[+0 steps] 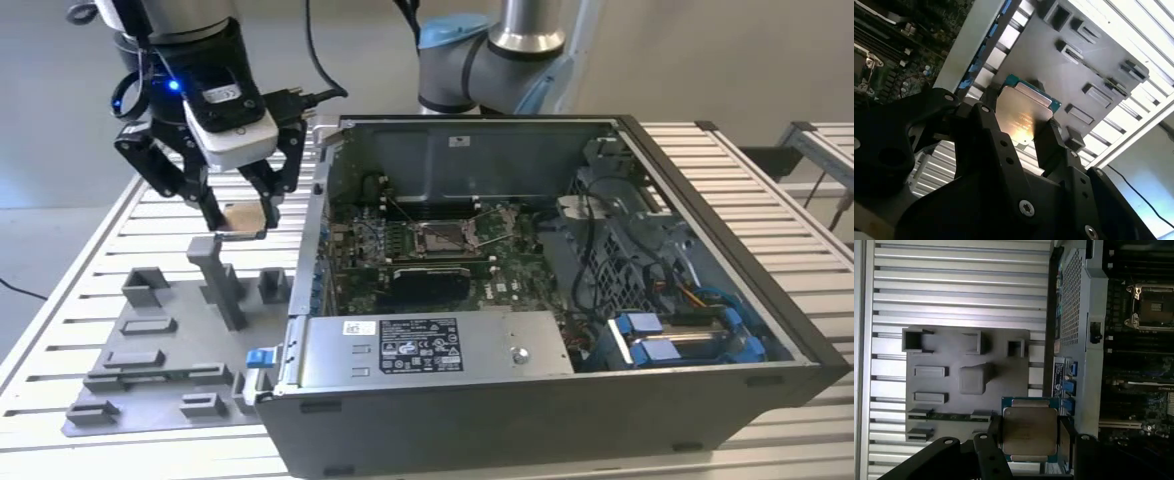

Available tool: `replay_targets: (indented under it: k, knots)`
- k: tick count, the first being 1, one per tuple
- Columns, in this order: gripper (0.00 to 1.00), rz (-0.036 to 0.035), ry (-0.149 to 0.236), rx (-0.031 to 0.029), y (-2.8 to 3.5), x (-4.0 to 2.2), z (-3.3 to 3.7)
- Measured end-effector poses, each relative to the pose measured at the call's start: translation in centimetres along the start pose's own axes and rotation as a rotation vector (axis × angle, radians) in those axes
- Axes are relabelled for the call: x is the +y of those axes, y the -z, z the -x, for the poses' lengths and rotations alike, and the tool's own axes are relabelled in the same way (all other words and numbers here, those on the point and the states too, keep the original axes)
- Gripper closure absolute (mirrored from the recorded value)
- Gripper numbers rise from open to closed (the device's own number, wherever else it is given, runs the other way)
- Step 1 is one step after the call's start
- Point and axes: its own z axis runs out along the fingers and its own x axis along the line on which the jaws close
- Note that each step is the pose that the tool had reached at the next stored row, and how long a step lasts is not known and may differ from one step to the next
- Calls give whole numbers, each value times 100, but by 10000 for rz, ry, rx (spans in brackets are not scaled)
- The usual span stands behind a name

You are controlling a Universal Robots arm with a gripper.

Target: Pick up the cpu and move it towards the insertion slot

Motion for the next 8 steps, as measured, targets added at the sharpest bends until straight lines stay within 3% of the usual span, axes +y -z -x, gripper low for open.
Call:
replay_targets:
  k: [8]
  knots:
    - [100,0,0,0,0,-9,284]
